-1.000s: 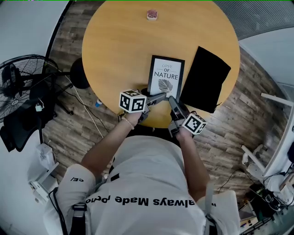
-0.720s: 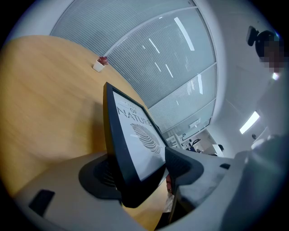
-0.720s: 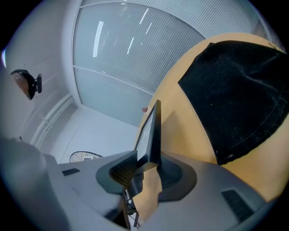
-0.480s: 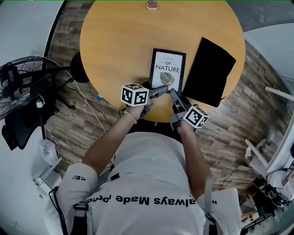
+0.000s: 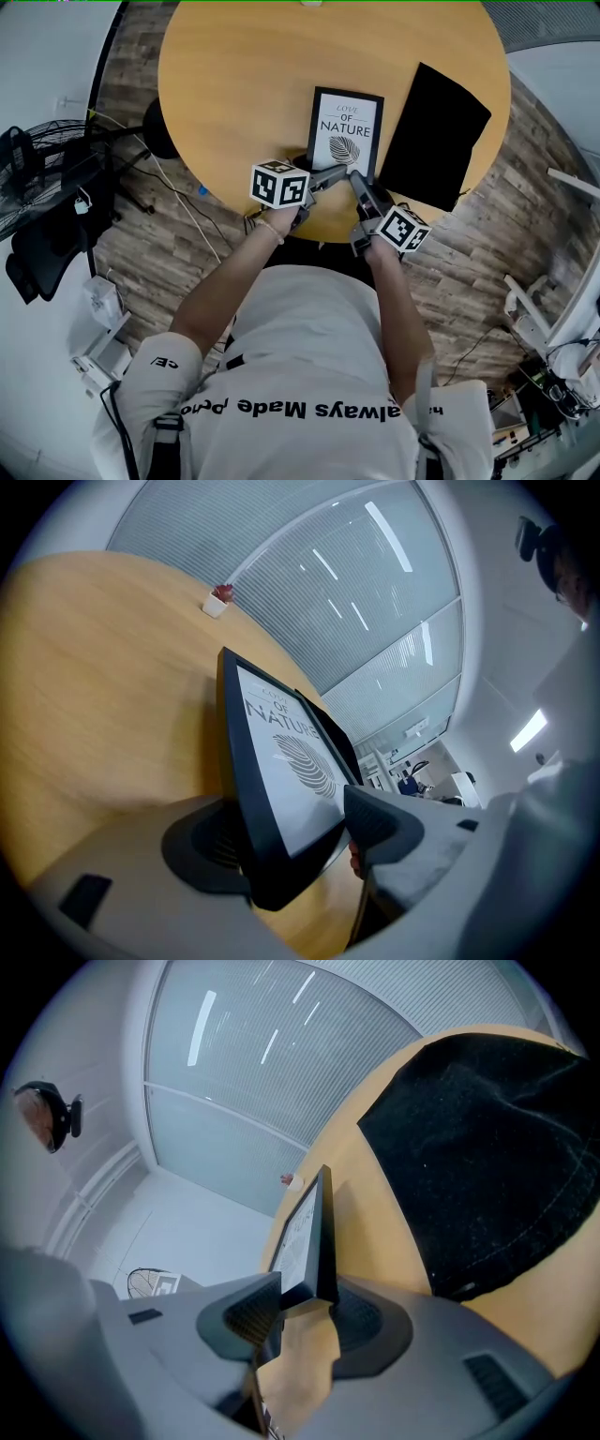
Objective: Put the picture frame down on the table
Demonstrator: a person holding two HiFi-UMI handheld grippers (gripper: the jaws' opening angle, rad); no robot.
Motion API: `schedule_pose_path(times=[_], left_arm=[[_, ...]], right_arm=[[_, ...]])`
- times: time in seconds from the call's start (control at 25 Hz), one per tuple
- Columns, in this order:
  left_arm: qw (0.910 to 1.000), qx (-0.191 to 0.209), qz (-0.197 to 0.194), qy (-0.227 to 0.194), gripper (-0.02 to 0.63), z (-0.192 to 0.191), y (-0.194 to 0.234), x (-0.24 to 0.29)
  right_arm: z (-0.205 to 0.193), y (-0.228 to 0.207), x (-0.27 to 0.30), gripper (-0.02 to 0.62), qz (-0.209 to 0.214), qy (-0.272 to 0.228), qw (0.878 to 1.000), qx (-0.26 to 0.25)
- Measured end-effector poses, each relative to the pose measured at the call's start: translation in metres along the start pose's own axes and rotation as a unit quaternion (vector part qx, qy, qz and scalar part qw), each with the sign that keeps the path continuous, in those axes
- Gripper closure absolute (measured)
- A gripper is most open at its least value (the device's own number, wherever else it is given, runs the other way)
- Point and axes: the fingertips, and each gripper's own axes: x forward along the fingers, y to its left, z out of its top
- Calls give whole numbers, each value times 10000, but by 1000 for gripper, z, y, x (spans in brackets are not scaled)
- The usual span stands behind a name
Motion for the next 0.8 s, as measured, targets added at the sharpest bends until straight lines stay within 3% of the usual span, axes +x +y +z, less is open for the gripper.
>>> schedule_pose_path(times=[0.8], left_arm=[[9977,228,556,312,288,-12,18,11]], right_arm=[[-9,-25,8,396,-620,360,9968,-350]])
